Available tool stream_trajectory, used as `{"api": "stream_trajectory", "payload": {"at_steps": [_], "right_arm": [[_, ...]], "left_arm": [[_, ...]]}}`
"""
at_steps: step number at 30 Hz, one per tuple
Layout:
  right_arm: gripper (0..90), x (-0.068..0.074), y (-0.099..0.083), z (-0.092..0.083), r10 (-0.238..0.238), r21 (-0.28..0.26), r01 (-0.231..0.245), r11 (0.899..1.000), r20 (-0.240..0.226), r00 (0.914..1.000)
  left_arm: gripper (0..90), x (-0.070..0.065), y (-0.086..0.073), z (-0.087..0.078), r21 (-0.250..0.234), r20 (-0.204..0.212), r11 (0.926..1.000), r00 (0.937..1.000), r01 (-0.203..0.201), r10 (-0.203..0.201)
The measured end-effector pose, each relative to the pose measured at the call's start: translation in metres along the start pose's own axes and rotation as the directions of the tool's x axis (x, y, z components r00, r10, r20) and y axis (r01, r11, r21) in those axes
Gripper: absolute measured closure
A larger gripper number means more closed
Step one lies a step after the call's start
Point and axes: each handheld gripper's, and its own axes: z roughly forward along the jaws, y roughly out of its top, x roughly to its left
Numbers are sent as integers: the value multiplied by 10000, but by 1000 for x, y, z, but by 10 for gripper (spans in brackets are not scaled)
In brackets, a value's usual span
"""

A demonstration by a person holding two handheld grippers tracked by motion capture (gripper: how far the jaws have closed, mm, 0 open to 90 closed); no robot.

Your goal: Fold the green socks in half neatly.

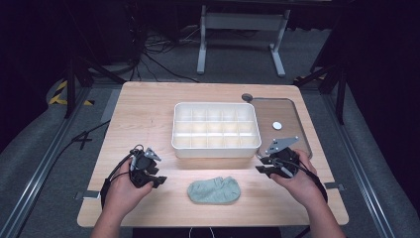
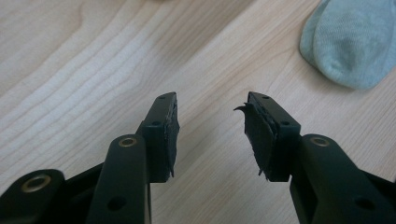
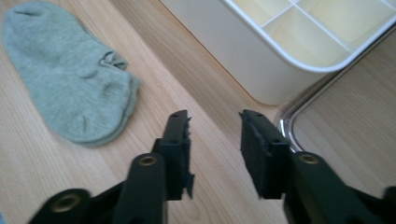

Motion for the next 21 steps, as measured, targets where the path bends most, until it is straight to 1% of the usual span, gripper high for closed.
{"api": "stream_trajectory", "payload": {"at_steps": [1,2,4,5,6,8,11,13,14,15,16,18,19,20,21], "right_arm": [[567,1,1,2,87,139,-85,9999,-136,9999],[566,2,2,4,40,303,-36,9995,-156,9999],[630,4,2,6,-123,302,133,9995,-337,9994],[631,5,2,7,-28,307,45,9995,-539,9985],[636,5,2,8,124,341,-103,9994,-604,9981],[658,6,2,8,238,361,-214,9991,-674,9974],[712,9,3,8,426,100,-418,9991,-1088,9932],[754,14,4,8,480,14,-483,9988,-1296,9904],[770,17,5,9,432,-62,-444,9990,-1341,9900],[797,20,6,9,338,-95,-354,9993,-1336,9905],[809,24,8,11,276,-67,-289,9996,-1469,9888],[834,31,11,15,60,-87,-76,9999,-1702,9854],[839,36,13,17,-31,-66,20,10000,-1812,9834],[850,40,15,20,-134,-38,129,9999,-1927,9812],[861,45,16,23,-256,-29,256,9997,-2069,9780]], "left_arm": [[552,-1,1,-1,9,93,10000,10000,-34,34],[552,-2,2,-2,6,126,10000,9999,-76,76],[556,-6,6,-4,1,195,9998,9996,-180,180],[557,-9,8,-5,-31,261,9999,9995,-166,167],[564,-10,9,-6,-11,306,9997,9992,-251,252],[570,-16,13,-8,27,459,9998,9987,-203,201],[565,-23,17,-9,43,466,9995,9984,-316,314],[543,-28,19,-10,-8,425,9996,9987,-279,279],[541,-30,20,-10,-102,379,9995,9988,-312,316],[511,-32,21,-10,-209,365,9995,9991,-219,227],[475,-34,22,-10,-211,324,9995,9992,-240,247],[454,-39,24,-9,-104,375,9997,9990,-232,235],[437,-41,25,-8,-50,424,9994,9985,-343,345],[438,-43,25,-7,33,463,9991,9981,-414,412],[449,-44,25,-5,4,511,9985,9972,-549,548]]}}
